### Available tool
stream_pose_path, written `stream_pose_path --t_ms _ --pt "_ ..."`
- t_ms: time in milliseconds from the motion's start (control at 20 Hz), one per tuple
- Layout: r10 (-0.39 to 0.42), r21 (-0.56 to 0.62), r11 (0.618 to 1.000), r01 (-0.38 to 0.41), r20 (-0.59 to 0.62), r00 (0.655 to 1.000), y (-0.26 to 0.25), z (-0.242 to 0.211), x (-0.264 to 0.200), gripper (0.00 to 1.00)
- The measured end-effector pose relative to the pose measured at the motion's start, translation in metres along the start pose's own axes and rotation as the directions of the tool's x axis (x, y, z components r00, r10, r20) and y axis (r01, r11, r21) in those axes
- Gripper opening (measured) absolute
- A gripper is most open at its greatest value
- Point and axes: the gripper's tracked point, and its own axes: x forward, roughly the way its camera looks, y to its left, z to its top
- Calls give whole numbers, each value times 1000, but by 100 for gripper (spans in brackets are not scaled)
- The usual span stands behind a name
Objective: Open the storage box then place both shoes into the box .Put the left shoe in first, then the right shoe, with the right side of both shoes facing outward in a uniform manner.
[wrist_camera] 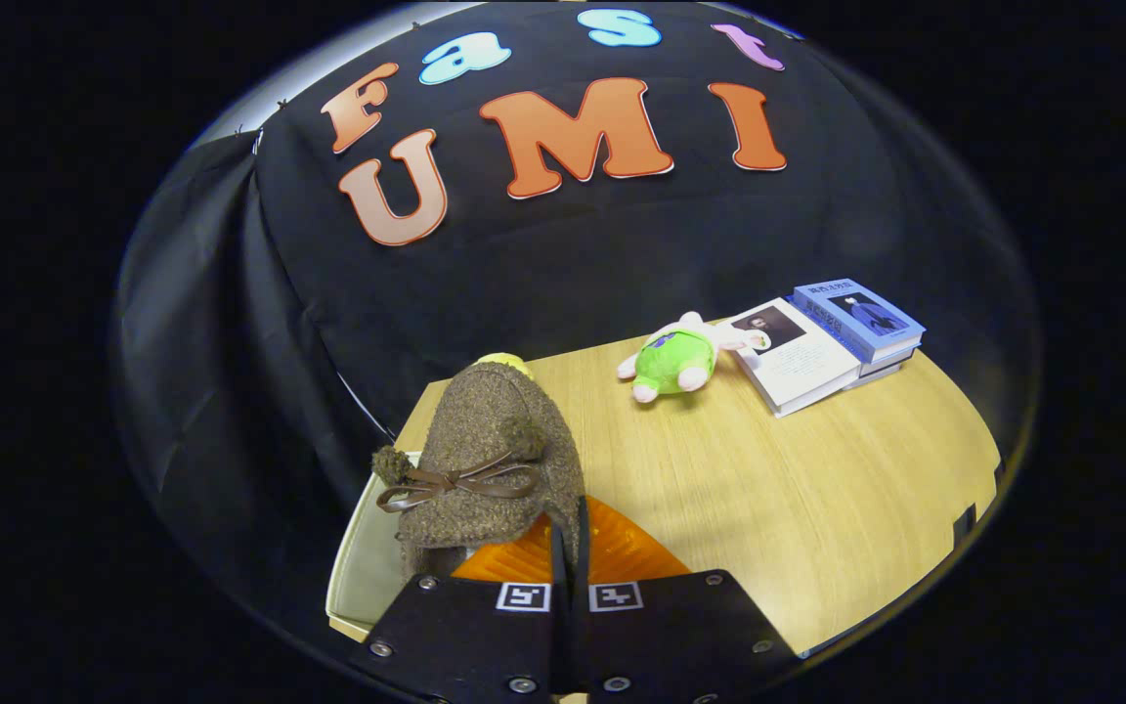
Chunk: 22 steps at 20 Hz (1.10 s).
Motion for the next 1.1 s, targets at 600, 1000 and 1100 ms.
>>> stream_pose_path --t_ms 600,1000,1100 --pt "4 56 998 0 -74 997 60 -41 23 1" --pt "-58 8 998 59 -89 994 59 -54 29 44" --pt "-71 -12 997 70 -55 996 57 -44 22 71"
